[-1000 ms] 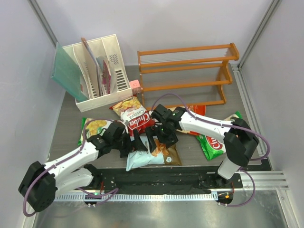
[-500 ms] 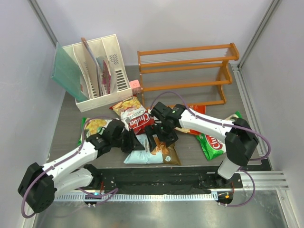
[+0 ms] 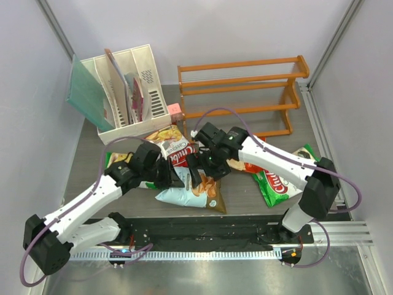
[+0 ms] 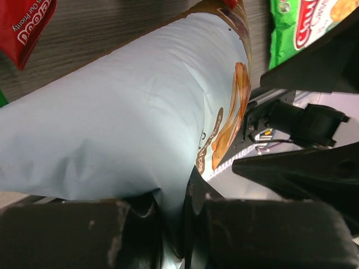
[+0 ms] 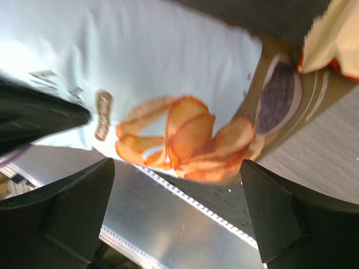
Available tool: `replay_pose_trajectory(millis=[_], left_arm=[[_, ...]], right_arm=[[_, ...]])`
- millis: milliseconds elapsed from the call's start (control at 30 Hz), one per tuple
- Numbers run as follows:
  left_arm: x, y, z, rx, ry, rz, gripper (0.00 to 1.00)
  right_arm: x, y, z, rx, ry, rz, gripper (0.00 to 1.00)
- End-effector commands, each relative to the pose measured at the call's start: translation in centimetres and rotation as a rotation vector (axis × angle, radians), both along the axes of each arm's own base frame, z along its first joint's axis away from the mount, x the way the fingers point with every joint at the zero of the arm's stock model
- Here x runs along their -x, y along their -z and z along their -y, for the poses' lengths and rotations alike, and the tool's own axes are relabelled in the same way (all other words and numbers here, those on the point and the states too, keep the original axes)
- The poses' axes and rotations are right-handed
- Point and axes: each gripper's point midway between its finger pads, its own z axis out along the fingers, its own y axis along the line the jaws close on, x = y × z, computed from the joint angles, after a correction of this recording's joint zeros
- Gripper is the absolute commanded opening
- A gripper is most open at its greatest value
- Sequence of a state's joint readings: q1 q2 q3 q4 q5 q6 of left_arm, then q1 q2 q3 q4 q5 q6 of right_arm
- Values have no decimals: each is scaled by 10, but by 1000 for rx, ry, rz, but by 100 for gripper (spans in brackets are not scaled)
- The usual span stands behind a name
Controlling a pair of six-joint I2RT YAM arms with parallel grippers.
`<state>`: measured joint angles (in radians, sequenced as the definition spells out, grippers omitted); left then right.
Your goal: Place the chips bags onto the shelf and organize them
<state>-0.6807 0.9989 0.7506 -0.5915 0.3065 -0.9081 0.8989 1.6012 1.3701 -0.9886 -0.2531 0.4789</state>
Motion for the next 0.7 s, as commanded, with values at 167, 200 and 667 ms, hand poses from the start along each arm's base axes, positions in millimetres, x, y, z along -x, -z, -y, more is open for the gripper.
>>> replay_pose_trajectory(millis=[167, 200, 667], left_arm=[[10, -69, -28, -65, -2, 103, 0], [10, -78, -31, -63, -1, 135, 0], [-40, -115, -57, -391, 142, 379, 6]], right_arm=[[-33, -91, -3, -134, 39, 196, 100], [-35, -91, -1, -132, 46, 202, 100], [-35, -40, 38, -143, 111, 169, 100]])
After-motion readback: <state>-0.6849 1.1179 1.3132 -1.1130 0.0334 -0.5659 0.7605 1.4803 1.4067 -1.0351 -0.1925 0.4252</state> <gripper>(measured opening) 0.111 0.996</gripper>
